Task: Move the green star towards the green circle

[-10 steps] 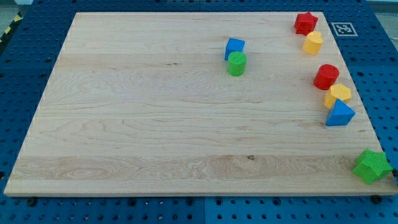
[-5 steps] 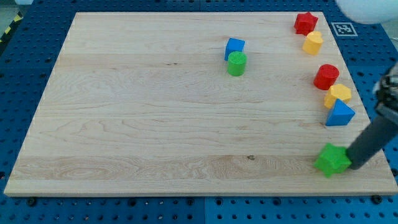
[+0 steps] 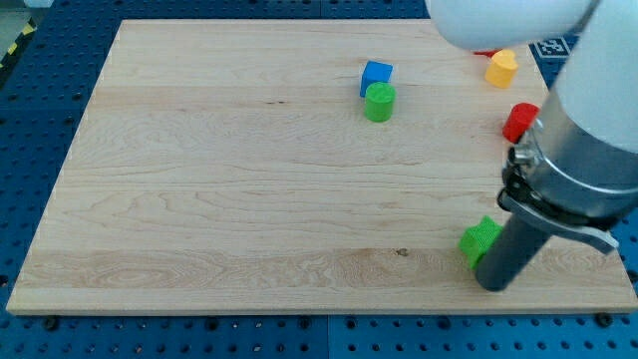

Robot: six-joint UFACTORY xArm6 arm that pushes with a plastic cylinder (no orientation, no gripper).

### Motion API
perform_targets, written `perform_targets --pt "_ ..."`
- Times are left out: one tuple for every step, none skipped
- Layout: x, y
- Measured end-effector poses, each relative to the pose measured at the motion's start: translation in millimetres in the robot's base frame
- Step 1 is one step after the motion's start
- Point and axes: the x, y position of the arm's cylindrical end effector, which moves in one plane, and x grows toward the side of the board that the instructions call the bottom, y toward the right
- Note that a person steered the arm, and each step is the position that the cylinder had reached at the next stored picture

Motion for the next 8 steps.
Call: perform_targets --pt "-31.8 0.0" --pt "-57.2 0.0" --pt "-64.0 0.0" --pt "-63.7 10.7" --pt "-59.2 37.5" --pt "-58.5 53.6" --pt "-71.7 56.7" --pt "-82.5 55.5"
